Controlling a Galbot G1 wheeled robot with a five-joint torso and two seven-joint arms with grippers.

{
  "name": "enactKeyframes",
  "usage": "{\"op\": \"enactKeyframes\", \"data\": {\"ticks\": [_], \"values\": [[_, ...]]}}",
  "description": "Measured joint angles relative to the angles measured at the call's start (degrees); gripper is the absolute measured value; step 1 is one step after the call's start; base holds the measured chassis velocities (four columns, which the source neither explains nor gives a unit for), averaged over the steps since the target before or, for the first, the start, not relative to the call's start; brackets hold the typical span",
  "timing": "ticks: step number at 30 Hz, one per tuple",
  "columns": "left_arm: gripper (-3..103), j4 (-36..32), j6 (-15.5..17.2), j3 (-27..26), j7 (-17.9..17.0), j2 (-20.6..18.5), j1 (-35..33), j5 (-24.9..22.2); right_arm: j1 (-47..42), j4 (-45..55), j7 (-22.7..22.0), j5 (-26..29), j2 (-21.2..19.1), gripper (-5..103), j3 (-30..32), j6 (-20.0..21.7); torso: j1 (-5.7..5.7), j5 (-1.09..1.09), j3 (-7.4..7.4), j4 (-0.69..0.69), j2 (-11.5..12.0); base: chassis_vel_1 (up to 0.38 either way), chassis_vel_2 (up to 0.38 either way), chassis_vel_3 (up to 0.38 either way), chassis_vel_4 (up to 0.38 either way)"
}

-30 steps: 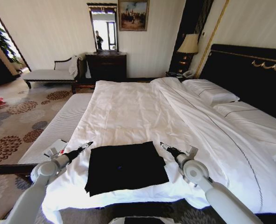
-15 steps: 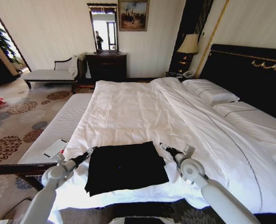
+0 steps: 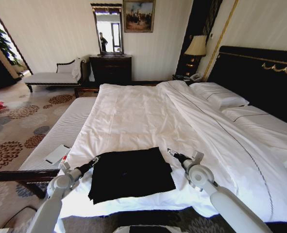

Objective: Fold the clothes on the bed.

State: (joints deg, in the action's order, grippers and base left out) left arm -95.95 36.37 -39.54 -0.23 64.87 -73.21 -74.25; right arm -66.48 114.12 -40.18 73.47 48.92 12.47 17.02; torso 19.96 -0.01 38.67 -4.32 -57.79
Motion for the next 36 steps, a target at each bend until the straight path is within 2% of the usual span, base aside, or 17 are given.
{"op": "enactKeyframes", "data": {"ticks": [3,6,9,11,13,22,31,33,36], "values": [[33,-0.2,-0.5,-0.2,0.2,0.0,-0.1,0.2,-0.3,0.1,-0.1,-0.2,0.1,100,0.0,0.0,0.00,0.00,0.00,0.00,0.0,0.000,0.000,0.000,0.000],[28,-0.3,-0.8,-0.4,0.2,-0.1,-0.1,0.2,-0.3,0.2,-0.3,-0.2,0.2,100,0.1,0.0,0.00,0.00,0.00,0.00,0.0,0.000,0.000,0.000,0.000],[11,-0.4,-1.2,-1.1,0.3,-0.4,0.1,0.1,0.1,0.2,-0.4,0.0,0.5,100,0.1,0.0,0.00,0.00,0.00,0.00,0.0,0.000,0.000,0.000,0.000],[11,-0.5,-1.3,-1.3,0.3,-0.6,0.1,0.0,0.3,0.2,-0.4,0.0,0.6,100,0.1,0.0,0.00,0.00,0.00,0.00,0.0,0.000,0.000,0.000,0.000],[2,-0.6,-1.4,-1.7,0.3,-1.0,0.4,-0.4,0.8,-0.4,0.2,0.0,0.9,100,-0.3,0.0,0.00,0.00,0.00,0.00,0.0,0.000,0.000,0.000,0.000],[2,0.0,-1.7,-2.5,-0.1,-2.8,2.6,-1.5,6.4,-5.3,7.0,1.0,2.6,100,-4.1,-0.5,0.00,0.01,0.01,0.01,0.0,0.000,0.000,0.000,0.000],[2,0.0,-1.8,-2.5,-0.2,-2.7,2.4,-1.2,10.8,-9.1,11.9,1.9,4.4,100,-8.9,-0.6,0.00,0.01,0.01,0.01,0.0,0.000,0.000,0.000,0.000],[2,0.1,-1.9,-2.2,-0.1,-2.6,2.1,-0.6,12.2,-10.8,14.9,2.0,4.8,100,-10.9,-1.4,0.01,0.01,0.01,0.01,0.0,0.000,0.000,0.000,0.000],[2,0.1,-2.0,-2.0,-0.1,-2.5,2.1,-0.2,13.1,-12.1,16.6,1.8,4.9,100,-12.2,-1.7,0.00,0.01,0.01,0.01,0.0,0.000,0.000,0.000,0.000]]}}
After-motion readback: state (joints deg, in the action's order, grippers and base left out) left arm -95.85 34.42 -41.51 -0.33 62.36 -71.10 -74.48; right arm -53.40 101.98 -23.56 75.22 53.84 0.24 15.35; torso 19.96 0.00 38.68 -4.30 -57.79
